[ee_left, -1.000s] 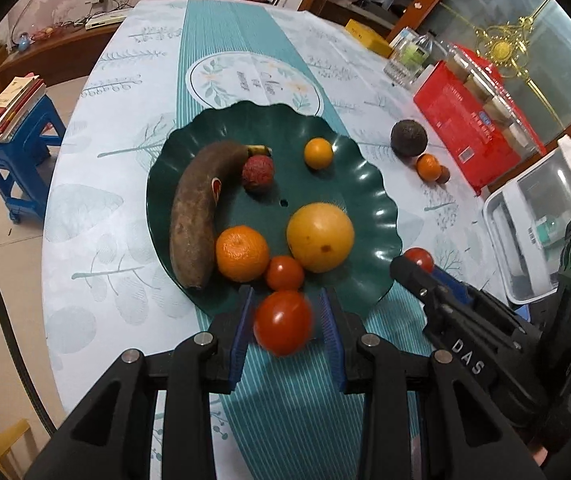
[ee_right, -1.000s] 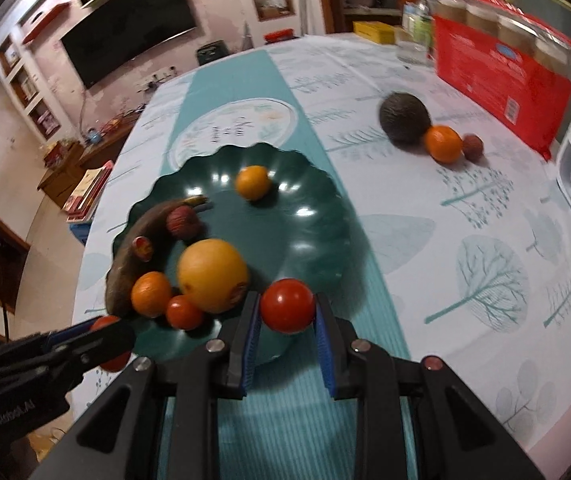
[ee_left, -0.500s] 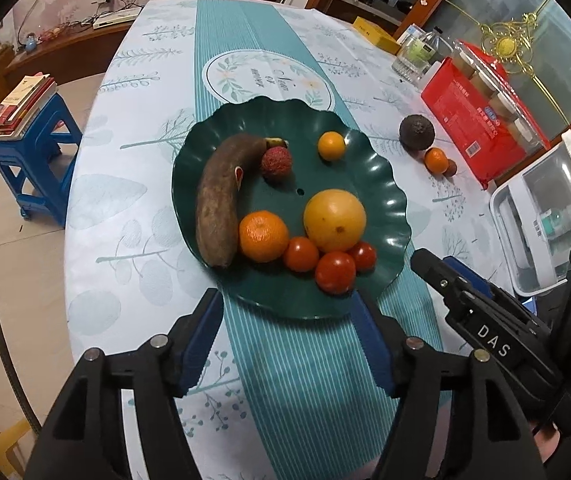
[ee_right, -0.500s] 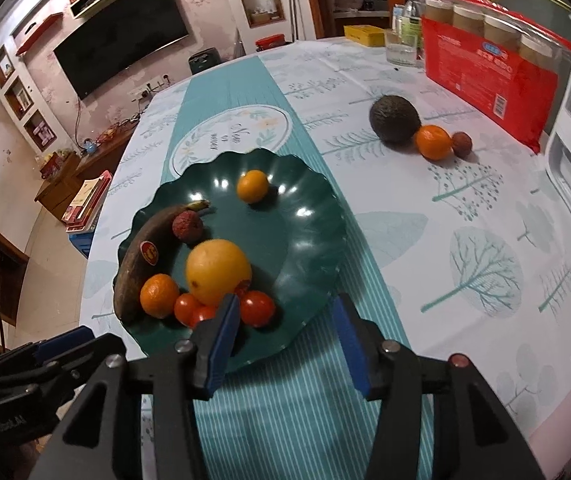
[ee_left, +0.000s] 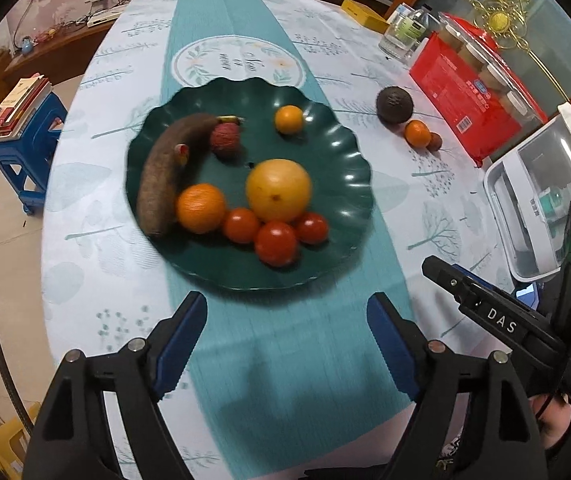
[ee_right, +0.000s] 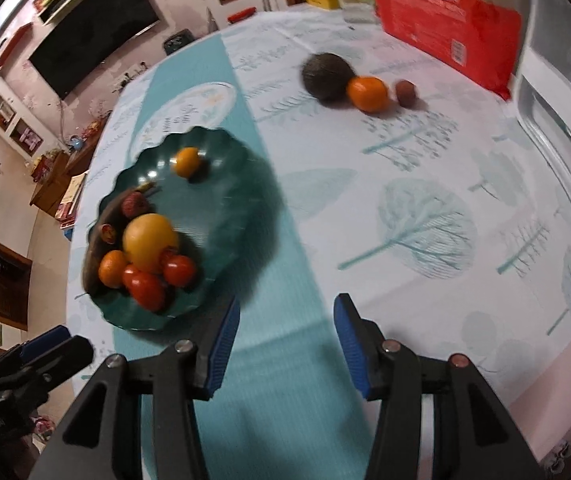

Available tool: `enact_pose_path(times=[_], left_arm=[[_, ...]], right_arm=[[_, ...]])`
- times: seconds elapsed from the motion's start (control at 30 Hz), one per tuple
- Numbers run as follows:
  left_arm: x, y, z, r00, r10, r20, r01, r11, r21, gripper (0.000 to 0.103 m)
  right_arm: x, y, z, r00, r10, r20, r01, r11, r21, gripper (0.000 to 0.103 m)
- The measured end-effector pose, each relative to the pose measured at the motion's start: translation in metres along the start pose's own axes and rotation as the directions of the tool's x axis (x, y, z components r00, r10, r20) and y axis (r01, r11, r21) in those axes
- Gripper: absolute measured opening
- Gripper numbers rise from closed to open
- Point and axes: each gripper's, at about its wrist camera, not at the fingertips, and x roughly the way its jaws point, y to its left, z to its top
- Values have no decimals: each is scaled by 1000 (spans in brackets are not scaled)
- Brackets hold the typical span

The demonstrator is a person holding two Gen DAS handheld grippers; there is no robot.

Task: Organize fruits
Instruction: 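Withdraw both tools from the plate toward the avocado and remaining fruits, then close the left tool on a tangerine while the right tool grasps a lychee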

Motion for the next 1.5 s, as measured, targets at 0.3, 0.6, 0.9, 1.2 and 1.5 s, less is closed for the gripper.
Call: enact_pose_path(times=[0.3,0.6,0.9,1.2,1.5], left_arm=[[15,-58,10,1000,12,-22,-12,1000,-26,81],[33,-116,38,999,50,-20,-52,996,-77,81],[50,-154,87,998,65,-6,-66,992,-110,81],[72,-179,147,996,84,-14,-85,989,-118,81],[118,-197,190,997,68,-36,-72,989,-129,81]], right_arm=[[-7,-73,25,999,-16,-48,16,1000,5,49],[-14,-120,73,999,-25,-25,22,993,-116,55],[-8,-140,120,1000,0,21,4,983,-182,56],[11,-128,154,994,35,105,-6,965,-261,56],[44,-119,168,973,42,228,46,928,-369,56]])
